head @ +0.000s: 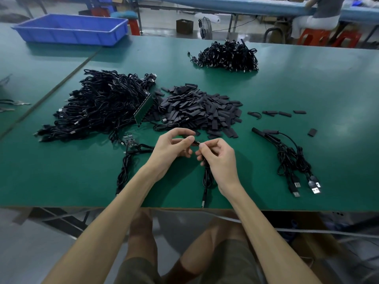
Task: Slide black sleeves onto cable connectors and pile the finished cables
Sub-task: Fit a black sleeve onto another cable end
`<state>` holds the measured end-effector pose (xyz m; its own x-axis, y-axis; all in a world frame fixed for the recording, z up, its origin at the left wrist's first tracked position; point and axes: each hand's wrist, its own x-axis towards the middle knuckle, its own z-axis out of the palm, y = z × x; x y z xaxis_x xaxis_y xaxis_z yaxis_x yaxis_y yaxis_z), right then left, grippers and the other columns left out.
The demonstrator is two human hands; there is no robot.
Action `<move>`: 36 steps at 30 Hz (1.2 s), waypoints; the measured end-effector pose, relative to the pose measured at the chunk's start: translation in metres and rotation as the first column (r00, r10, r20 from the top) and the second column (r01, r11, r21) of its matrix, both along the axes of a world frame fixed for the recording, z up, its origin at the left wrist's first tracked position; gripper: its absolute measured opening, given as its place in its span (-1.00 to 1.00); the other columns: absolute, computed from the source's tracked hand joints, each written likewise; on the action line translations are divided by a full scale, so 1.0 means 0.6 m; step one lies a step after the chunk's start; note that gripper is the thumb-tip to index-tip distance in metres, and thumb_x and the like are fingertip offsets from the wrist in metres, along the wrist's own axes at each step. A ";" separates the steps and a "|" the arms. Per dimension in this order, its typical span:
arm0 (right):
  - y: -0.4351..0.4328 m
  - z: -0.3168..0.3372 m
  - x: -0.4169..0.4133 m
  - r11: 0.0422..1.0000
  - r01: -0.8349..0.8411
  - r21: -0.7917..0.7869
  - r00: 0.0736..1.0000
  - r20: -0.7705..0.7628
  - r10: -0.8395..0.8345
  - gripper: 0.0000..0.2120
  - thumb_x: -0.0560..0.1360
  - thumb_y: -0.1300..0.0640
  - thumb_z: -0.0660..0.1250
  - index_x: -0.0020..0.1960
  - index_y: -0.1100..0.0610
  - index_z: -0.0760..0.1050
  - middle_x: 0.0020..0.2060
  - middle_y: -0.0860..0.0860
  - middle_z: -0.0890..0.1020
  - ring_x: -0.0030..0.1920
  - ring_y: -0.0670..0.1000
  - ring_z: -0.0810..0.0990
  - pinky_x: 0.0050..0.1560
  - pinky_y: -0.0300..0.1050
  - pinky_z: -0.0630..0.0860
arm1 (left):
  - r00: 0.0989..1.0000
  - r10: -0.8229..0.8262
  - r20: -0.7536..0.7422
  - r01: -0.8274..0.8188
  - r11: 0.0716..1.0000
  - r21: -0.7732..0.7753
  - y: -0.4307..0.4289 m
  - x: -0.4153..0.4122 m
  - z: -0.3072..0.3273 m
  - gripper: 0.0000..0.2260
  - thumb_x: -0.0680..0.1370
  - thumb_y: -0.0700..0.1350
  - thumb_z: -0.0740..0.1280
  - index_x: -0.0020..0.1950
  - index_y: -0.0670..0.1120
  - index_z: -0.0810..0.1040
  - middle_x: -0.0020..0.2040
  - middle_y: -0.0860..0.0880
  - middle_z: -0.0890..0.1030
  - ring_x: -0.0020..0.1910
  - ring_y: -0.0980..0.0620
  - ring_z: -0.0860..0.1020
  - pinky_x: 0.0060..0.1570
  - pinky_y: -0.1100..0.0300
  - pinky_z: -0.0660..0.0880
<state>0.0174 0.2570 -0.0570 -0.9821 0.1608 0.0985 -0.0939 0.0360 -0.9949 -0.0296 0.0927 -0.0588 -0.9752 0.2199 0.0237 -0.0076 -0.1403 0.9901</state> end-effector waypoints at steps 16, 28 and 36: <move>0.001 -0.004 -0.003 0.999 0.004 0.042 1.000 -0.021 -0.003 -0.97 0.58 0.17 0.44 -0.01 0.11 0.60 -0.21 -0.02 0.72 -0.22 -0.09 0.66 -0.29 -0.22 0.54 | 0.999 0.048 0.006 -0.048 0.996 0.081 0.000 0.003 -0.007 -0.85 0.61 -0.18 0.40 0.06 -0.28 0.62 -0.16 -0.19 0.67 -0.29 -0.04 0.61 -0.19 0.16 0.60; 0.005 -0.002 -0.001 1.000 0.004 0.023 1.000 -0.003 -0.004 -0.91 0.59 0.23 0.41 0.02 0.10 0.67 -0.17 -0.02 0.77 -0.15 -0.05 0.73 -0.30 -0.22 0.52 | 0.992 -0.039 -0.122 0.027 0.995 -0.100 0.001 0.004 0.006 -0.94 0.61 -0.22 0.39 0.04 -0.19 0.63 -0.22 -0.14 0.64 -0.32 -0.05 0.59 -0.22 0.12 0.59; 0.003 0.000 -0.003 1.000 -0.004 -0.016 1.000 0.010 0.004 -0.89 0.56 0.27 0.41 -0.02 0.11 0.68 -0.19 0.02 0.76 -0.18 -0.05 0.72 -0.30 -0.23 0.53 | 0.790 -0.319 -0.524 -0.239 0.626 -0.742 -0.037 0.002 0.026 -0.78 0.57 -0.09 0.45 0.21 -0.02 0.65 0.04 0.10 0.58 -0.02 0.08 0.57 0.01 0.17 0.53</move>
<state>0.0157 0.2590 -0.0570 -0.9837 0.1580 0.0857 -0.0836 0.0199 -0.9963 -0.0287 0.0704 -0.0433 -0.8094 0.4657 0.3577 0.5868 0.6191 0.5219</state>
